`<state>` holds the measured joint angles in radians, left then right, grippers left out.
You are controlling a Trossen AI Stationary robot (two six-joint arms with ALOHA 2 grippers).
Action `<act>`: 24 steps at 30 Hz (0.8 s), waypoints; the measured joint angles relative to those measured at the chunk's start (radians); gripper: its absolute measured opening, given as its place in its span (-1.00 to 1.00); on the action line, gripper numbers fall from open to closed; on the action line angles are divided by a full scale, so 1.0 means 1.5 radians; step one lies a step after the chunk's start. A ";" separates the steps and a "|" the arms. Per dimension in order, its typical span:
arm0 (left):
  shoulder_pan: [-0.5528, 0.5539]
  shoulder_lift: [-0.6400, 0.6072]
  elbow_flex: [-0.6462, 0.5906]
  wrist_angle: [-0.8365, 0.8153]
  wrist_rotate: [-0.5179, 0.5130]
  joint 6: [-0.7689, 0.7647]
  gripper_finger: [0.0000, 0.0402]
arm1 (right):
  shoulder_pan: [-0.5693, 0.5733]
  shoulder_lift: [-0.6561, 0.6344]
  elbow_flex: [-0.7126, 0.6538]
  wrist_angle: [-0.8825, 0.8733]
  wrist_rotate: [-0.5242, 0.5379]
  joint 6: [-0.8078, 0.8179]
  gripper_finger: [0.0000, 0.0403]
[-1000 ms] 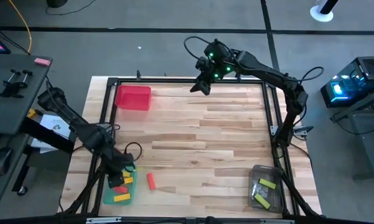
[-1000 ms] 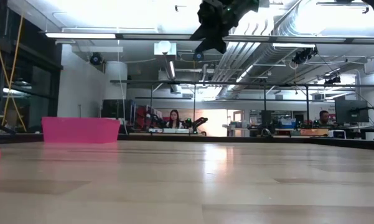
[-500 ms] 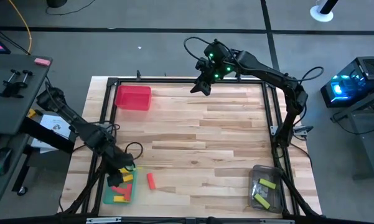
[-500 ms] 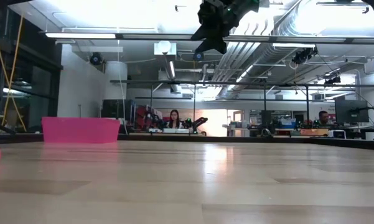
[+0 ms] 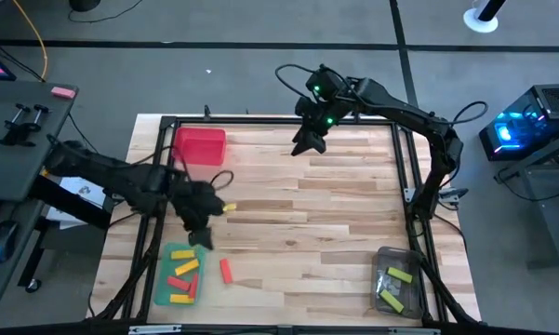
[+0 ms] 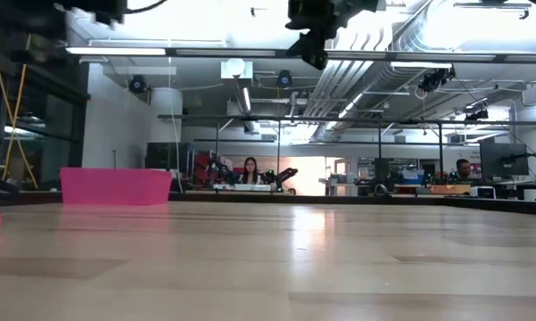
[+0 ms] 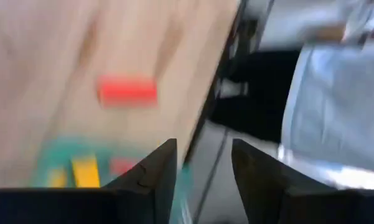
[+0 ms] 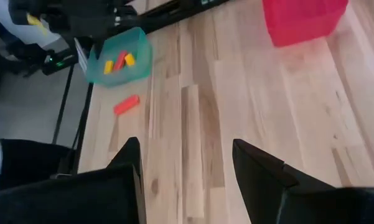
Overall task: Sort blocks
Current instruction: Put the left red block into the red bin
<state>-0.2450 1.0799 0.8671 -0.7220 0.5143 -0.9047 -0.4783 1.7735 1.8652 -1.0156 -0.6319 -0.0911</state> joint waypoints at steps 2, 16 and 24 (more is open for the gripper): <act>-0.045 0.005 0.020 -0.059 0.026 -0.017 -0.38 | 0.002 0.000 0.000 0.002 0.001 -0.009 -0.30; -0.470 0.034 -0.007 -0.094 -0.334 -0.101 -0.41 | 0.109 0.000 0.000 0.042 0.041 0.167 -0.30; -0.526 0.065 -0.076 -0.017 -0.336 -0.002 -0.12 | 0.230 0.001 0.000 0.108 0.227 0.343 -0.30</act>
<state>-1.0335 1.1780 0.7528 -0.7471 0.0098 -0.9071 -0.1332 1.7744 1.8652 -0.8540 -0.2917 0.4233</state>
